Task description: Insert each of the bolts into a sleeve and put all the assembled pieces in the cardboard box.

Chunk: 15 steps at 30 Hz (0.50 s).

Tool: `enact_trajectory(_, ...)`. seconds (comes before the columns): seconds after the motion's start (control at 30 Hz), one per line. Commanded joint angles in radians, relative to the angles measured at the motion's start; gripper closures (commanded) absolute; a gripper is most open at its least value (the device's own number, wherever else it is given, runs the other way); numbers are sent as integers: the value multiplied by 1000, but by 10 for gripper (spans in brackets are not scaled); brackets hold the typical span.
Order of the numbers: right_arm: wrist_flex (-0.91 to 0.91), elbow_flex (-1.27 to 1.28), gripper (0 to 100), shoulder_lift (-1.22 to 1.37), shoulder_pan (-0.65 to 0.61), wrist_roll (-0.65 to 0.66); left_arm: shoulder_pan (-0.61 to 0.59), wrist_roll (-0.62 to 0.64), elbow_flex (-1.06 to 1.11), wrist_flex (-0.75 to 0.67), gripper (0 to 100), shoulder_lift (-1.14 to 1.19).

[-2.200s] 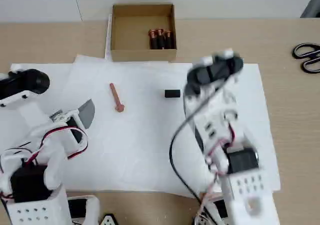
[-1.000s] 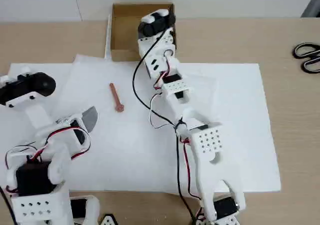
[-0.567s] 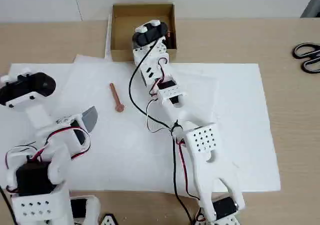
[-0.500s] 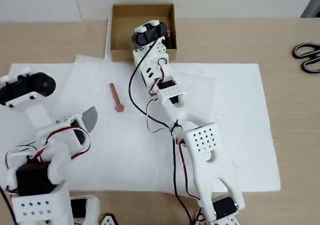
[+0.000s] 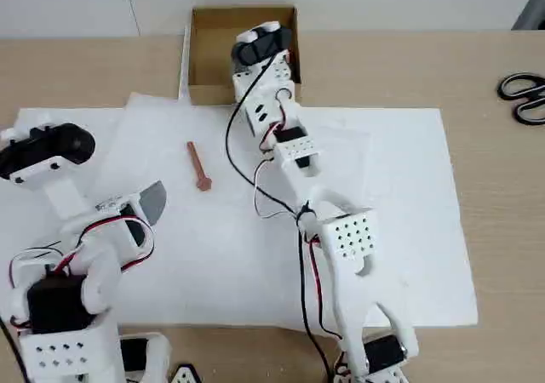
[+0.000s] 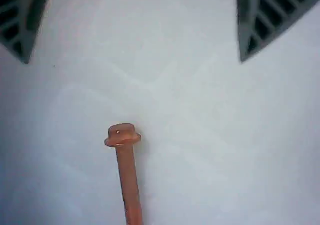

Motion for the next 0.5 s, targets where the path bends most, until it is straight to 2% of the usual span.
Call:
enact_trajectory(0.0, 113, -55, 826, -203, 31, 9, 0, -5, -2, 2, 749, -6)
enact_trajectory(0.2, 384, -52, 826, -456, 67, 6, 0, -5, -2, 2, 749, -6)
enact_trajectory(0.47, 892, -52, 826, -788, 68, 6, 0, -5, -2, 3, 749, -6)
